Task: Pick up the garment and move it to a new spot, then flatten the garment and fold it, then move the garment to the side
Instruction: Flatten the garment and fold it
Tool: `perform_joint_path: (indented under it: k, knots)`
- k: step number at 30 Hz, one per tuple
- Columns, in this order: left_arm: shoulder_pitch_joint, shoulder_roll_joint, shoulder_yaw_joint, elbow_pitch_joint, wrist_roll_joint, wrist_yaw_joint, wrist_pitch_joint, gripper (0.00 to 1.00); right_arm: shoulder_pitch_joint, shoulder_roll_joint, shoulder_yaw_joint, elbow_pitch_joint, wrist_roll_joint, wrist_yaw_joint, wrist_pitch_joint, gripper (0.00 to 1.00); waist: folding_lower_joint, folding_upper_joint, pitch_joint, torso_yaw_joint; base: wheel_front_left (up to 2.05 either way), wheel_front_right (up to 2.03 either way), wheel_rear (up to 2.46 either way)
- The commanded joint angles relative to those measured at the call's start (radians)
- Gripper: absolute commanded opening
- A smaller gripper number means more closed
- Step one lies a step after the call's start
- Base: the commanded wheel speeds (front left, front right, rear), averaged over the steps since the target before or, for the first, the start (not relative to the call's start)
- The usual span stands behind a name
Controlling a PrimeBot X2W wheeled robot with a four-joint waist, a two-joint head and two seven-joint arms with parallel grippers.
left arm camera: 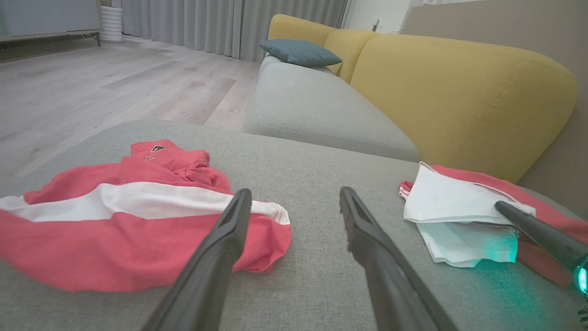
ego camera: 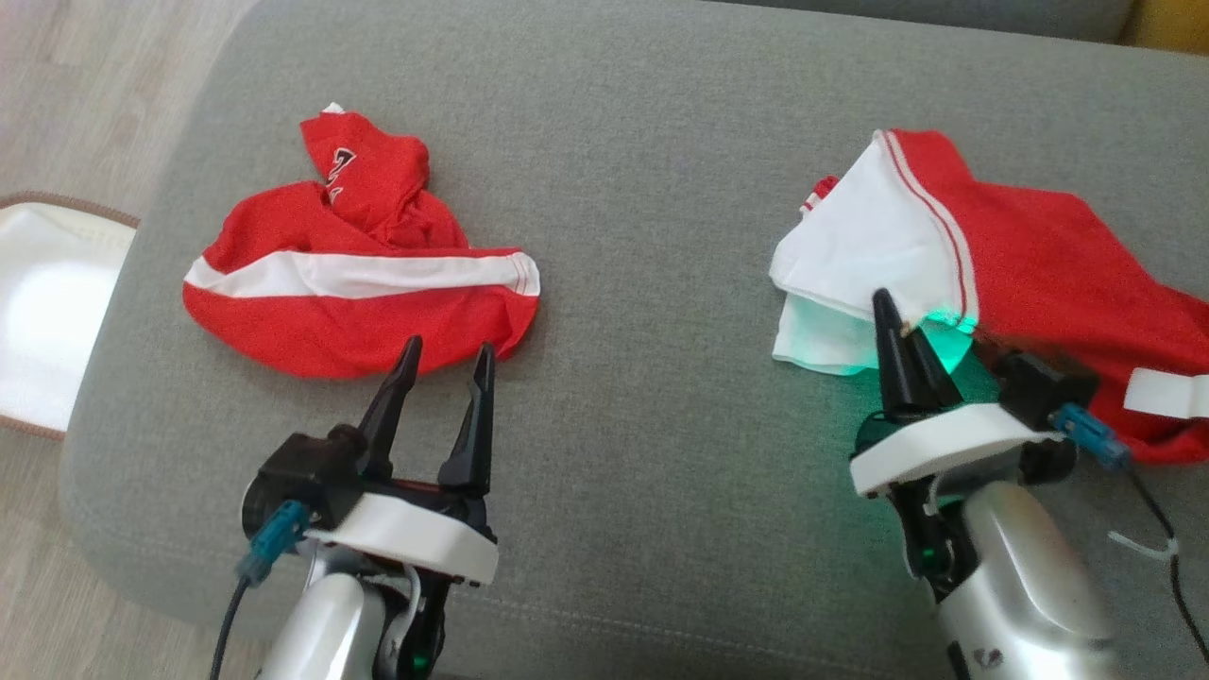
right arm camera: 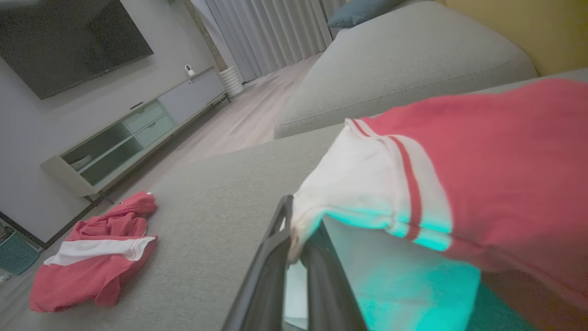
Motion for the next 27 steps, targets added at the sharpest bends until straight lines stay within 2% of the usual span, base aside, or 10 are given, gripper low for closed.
perform_joint_path:
  k: [1, 10, 16, 19, 22, 27]
  knots:
    - [-0.035, 0.003, 0.025, -0.032, -0.005, 0.006, -0.006, 1.00, -0.033, -0.002, 0.041, -0.043, 0.002, -0.001, -0.017, 0.00, 0.0000, 0.0000, -0.006, -0.005, 0.00, 0.00, 0.00]
    - [-0.023, 0.003, 0.025, -0.019, -0.011, 0.006, -0.006, 1.00, -0.047, -0.002, 0.201, -0.208, -0.001, -0.001, -0.033, 0.00, 0.0000, 0.0000, -0.064, -0.028, 0.00, 0.00, 0.00]
    - [-0.006, 0.003, 0.024, -0.019, -0.023, 0.012, -0.006, 1.00, -0.063, -0.011, 0.304, -0.358, 0.016, -0.001, 0.037, 0.00, 0.0000, 0.0000, -0.098, -0.024, 0.00, 0.00, 0.00]
    - [0.004, 0.003, 0.024, -0.026, -0.028, 0.014, -0.006, 1.00, -0.087, -0.029, 0.287, -0.424, 0.026, -0.001, 0.088, 0.00, 0.0000, 0.0000, -0.097, -0.020, 0.00, 0.00, 0.00]
    - [0.003, 0.003, 0.018, -0.032, -0.031, 0.015, -0.006, 1.00, -0.142, -0.066, 0.224, -0.466, 0.024, -0.001, 0.144, 0.00, 0.0000, 0.0000, -0.076, -0.012, 0.00, 0.00, 0.00]
    - [-0.023, 0.003, -0.003, -0.038, -0.038, 0.013, -0.006, 1.00, -0.274, -0.168, 0.088, -0.419, 0.027, -0.001, 0.256, 0.00, 0.0000, 0.0000, -0.019, 0.016, 0.00, 0.00, 0.00]
